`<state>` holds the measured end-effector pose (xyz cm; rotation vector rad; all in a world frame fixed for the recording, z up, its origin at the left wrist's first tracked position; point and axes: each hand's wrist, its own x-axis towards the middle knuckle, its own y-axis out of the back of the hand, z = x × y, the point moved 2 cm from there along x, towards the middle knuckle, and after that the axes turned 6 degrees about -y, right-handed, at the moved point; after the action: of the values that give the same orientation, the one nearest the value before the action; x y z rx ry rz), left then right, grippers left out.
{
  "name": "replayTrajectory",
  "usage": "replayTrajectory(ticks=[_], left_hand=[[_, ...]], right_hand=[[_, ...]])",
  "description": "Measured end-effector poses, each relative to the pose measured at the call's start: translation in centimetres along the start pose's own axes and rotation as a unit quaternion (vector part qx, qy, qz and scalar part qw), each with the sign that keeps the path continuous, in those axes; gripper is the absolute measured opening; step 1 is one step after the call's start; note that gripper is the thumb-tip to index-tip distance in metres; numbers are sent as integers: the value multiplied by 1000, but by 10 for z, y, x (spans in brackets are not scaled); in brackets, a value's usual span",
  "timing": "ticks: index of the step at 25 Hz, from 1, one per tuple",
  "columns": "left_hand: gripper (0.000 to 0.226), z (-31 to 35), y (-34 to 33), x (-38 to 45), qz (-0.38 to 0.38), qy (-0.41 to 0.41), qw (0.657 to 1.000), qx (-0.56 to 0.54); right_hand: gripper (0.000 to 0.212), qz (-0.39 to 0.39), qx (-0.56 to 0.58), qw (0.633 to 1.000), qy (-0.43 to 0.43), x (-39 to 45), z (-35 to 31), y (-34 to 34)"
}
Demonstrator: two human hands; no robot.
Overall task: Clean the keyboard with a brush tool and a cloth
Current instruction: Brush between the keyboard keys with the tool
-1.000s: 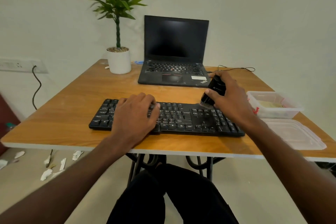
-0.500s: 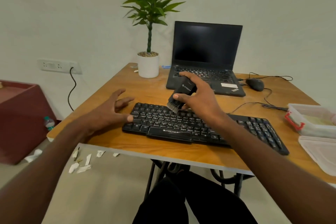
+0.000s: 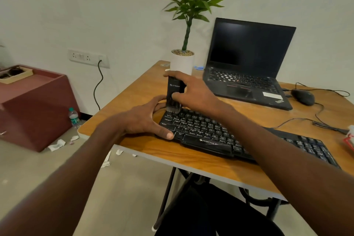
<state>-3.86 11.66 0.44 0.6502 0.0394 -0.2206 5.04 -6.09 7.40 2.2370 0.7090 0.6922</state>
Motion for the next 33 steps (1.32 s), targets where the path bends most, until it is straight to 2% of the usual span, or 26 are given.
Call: replayTrajectory(ticks=[4, 6, 8, 11, 14, 17, 20, 24, 28, 31, 33], left_hand=[[147, 0, 1, 0, 7, 12, 1000, 14], [147, 0, 1, 0, 11, 4, 1000, 6], [145, 1, 0, 0, 10, 2, 1000, 8], [144, 3, 1, 0, 9, 17, 1000, 15], [143, 2, 1, -1, 13, 6, 1000, 17], [140, 2, 1, -2, 11, 12, 1000, 18], [138, 2, 1, -1, 14, 5, 1000, 7], [137, 3, 1, -2, 12, 3, 1000, 6], [137, 3, -1, -1, 9, -4, 1000, -10], [139, 4, 0, -2, 2, 2, 1000, -7], [140, 3, 1, -2, 1, 7, 1000, -10]], right_hand=[[51, -20, -71, 997, -4, 7, -5, 10], [53, -34, -34, 998, 26, 3, -11, 4], [54, -80, -31, 996, 38, 1, -15, 5], [52, -103, -112, 988, 40, 4, -20, 11], [55, -103, -103, 986, 77, 0, -27, 2], [54, -147, -152, 976, 48, 6, -29, 10], [54, -111, -159, 979, 57, 5, -30, 9], [54, -142, -142, 979, 27, 1, -24, 12], [55, -86, -78, 992, 43, -8, -22, 8], [51, -105, -109, 988, 32, -6, -20, 11], [49, -84, -98, 991, 19, 0, -23, 14]])
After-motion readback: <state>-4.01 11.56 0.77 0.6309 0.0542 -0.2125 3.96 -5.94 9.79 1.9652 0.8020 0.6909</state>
